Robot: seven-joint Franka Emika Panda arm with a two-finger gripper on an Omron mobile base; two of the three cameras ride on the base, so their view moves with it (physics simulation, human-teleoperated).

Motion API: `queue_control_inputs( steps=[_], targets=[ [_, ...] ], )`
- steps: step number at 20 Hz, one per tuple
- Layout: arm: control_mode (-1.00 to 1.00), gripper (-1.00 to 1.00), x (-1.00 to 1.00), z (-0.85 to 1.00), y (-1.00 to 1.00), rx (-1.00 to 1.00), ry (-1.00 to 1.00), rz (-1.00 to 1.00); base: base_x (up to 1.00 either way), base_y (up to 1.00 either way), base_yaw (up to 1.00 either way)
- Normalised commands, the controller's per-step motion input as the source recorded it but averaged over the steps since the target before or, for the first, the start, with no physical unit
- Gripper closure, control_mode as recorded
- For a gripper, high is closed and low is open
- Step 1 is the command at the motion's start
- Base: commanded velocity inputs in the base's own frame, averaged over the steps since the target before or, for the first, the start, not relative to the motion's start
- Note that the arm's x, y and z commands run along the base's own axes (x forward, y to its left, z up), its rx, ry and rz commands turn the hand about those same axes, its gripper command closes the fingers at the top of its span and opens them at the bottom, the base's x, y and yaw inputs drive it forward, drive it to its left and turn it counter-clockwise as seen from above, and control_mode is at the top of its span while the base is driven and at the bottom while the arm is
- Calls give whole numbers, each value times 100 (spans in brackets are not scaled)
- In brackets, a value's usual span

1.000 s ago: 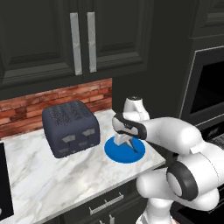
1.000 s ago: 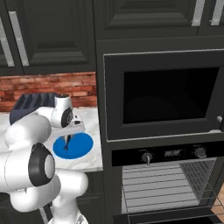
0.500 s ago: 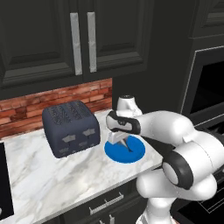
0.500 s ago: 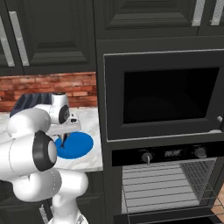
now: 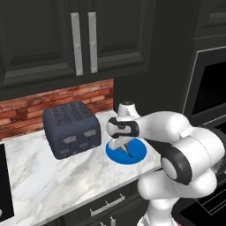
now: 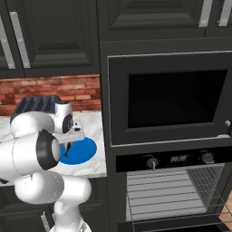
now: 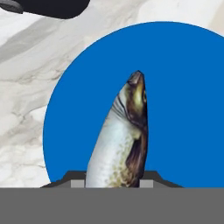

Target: Take the fish from the oven and place it on the plate on the counter.

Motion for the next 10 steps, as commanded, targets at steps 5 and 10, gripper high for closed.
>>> queue_control_inputs(
  steps=[5, 10],
  targets=[
    [-100, 100, 1, -17, -3, 0, -3, 0, 0, 0, 0],
    [-100, 100, 4, -9, 0, 0, 0, -4, 0, 0, 0]
  ],
)
